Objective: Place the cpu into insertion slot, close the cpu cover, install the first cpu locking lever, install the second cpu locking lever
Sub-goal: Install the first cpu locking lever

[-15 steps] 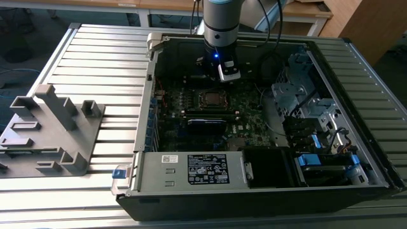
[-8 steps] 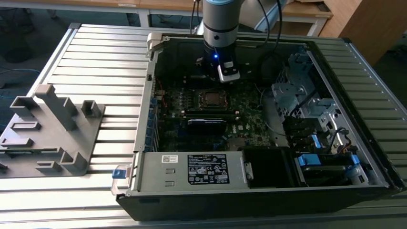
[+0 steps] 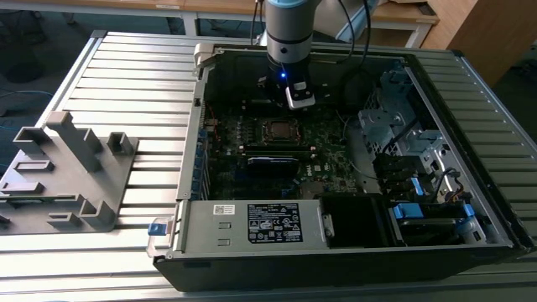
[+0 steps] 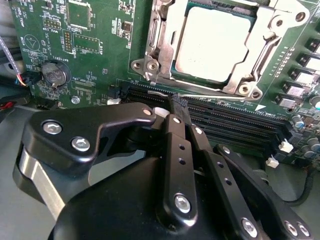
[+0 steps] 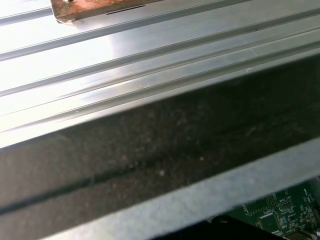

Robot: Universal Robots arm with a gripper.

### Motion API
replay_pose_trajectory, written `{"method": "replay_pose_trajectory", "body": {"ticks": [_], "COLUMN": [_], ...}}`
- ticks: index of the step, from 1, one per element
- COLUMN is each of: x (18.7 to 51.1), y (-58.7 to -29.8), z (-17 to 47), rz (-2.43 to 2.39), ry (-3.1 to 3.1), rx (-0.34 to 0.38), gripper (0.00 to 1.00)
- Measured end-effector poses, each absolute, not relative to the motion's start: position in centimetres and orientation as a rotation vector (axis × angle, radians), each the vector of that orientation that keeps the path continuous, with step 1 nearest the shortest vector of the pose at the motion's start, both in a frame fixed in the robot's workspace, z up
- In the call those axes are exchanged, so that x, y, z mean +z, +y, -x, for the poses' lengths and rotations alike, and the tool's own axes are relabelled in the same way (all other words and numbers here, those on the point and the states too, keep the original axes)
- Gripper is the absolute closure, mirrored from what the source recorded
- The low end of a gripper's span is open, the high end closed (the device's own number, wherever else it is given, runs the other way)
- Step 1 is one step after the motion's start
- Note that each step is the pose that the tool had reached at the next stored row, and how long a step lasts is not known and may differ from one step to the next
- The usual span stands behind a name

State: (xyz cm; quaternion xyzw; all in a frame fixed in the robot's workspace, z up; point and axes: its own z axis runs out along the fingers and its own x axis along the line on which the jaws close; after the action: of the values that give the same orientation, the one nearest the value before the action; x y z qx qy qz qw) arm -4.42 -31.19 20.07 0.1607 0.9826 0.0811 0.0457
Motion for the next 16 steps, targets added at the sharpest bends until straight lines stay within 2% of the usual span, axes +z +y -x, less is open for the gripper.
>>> {"method": "replay_pose_trajectory", "body": {"ticks": [16], "x": [19.89], "y": [-31.33], "z": [4.42], "rz": [-0.490], "ry": [2.998], "rx": [0.249], "gripper": [0.90]}}
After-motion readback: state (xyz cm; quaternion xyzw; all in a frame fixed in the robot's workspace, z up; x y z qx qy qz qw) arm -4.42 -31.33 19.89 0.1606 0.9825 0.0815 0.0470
